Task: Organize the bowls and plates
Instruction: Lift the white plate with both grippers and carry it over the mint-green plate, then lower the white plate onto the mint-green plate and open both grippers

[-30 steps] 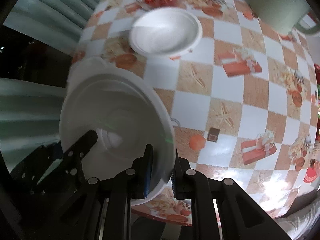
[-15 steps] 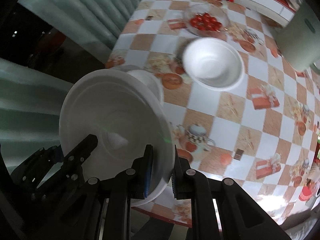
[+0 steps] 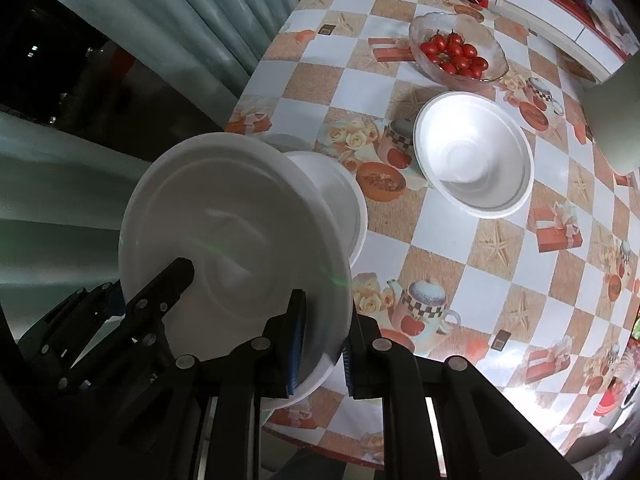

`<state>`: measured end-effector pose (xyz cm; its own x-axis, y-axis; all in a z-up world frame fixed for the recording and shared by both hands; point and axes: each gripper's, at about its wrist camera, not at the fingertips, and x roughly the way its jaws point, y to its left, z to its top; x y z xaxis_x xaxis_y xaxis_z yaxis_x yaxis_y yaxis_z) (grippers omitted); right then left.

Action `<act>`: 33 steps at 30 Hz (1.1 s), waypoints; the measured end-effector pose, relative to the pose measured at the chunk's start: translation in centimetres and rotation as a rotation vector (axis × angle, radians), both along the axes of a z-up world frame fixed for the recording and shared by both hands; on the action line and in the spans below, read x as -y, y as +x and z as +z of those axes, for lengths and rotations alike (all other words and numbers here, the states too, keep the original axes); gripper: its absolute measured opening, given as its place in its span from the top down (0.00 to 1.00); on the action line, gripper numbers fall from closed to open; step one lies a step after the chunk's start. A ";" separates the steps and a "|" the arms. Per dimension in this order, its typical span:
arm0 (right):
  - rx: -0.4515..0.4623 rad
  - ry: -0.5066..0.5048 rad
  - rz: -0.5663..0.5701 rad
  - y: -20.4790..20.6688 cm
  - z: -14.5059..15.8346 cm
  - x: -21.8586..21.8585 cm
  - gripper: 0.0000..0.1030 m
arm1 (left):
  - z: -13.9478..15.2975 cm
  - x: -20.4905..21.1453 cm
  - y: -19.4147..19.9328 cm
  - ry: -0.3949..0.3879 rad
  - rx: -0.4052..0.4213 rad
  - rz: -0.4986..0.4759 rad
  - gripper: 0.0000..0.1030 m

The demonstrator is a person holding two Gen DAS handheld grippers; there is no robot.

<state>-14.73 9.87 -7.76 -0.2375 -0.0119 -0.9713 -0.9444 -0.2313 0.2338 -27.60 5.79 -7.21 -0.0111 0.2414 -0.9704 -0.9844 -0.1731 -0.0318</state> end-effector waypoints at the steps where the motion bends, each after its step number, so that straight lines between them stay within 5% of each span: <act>1: 0.002 -0.006 -0.002 0.0 -0.3 -0.2 0.83 | -0.3 -0.3 0.0 -0.003 -0.004 0.000 0.78; 18: 0.024 -0.027 0.019 -1.1 -3.5 -2.8 0.82 | -3.4 -2.1 -0.9 -0.034 0.010 0.011 0.77; 27: 0.026 -0.042 0.022 -0.4 -3.8 -3.1 0.80 | -3.3 -1.8 -1.3 -0.007 -0.016 0.034 0.22; 28: 0.028 -0.044 0.019 -0.1 -3.9 -3.0 0.76 | -3.3 -1.7 -1.5 -0.010 -0.020 0.043 0.22; 33: 0.001 -0.075 -0.040 2.2 -4.2 -3.1 0.01 | -3.6 -1.2 -2.5 -0.033 -0.024 0.088 0.14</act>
